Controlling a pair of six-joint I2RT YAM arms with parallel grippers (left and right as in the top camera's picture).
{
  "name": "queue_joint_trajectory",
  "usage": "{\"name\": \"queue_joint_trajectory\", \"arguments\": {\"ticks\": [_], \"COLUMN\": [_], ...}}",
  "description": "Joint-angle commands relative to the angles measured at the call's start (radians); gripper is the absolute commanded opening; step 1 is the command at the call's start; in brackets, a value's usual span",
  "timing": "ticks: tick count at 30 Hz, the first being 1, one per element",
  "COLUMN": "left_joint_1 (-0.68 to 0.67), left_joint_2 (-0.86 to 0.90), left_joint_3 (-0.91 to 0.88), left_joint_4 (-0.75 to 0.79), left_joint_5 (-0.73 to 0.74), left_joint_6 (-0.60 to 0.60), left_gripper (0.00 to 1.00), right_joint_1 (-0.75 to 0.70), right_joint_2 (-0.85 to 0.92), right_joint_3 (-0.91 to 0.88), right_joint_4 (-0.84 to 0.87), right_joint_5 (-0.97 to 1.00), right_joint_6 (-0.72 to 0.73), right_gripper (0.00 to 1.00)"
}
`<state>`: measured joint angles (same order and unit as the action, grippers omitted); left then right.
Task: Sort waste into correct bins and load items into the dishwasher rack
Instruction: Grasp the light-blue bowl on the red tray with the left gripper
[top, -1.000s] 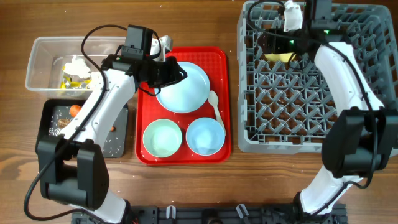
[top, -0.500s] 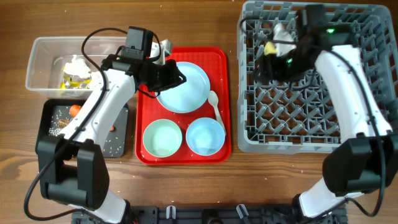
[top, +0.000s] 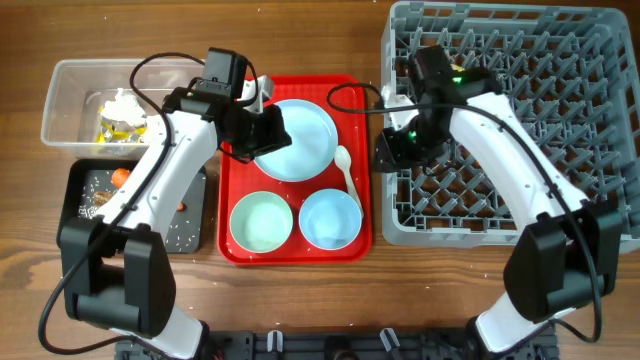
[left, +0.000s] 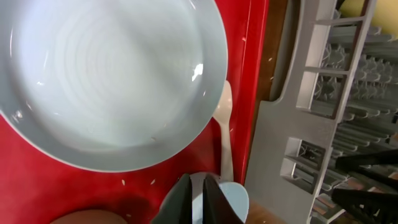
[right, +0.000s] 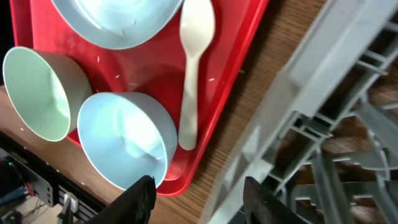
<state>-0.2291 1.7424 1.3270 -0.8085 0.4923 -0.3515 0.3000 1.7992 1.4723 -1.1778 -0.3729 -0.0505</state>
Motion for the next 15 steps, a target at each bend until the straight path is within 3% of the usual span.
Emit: {"name": "queue_joint_trajectory", "arguments": {"ticks": [1,5,11,15], "left_joint_1": [-0.003,-0.003,-0.036,-0.057], "left_joint_2": [0.008,0.008,0.008,0.008], "left_joint_3": [0.001,0.001,0.001,0.001], "left_joint_4": [-0.037,-0.080,-0.188,-0.289], "left_joint_5": [-0.070,-0.166,-0.147,-0.364], "left_joint_6": [0.060,0.060,0.070,0.013], "left_gripper": [0.06,0.06,0.07,0.14], "right_joint_1": [0.037,0.095,0.133,0.133], "right_joint_2": [-0.043,-0.066,-0.064,-0.064], "right_joint_3": [-0.007,-0.007,-0.008,-0.008], "right_joint_4": [0.002,0.007,0.063,0.078], "right_joint_5": [0.014,0.032,0.085,0.085], "right_joint_6": [0.002,0.008,0.058,0.058], "right_gripper": [0.48,0.49,0.57,0.60]}}
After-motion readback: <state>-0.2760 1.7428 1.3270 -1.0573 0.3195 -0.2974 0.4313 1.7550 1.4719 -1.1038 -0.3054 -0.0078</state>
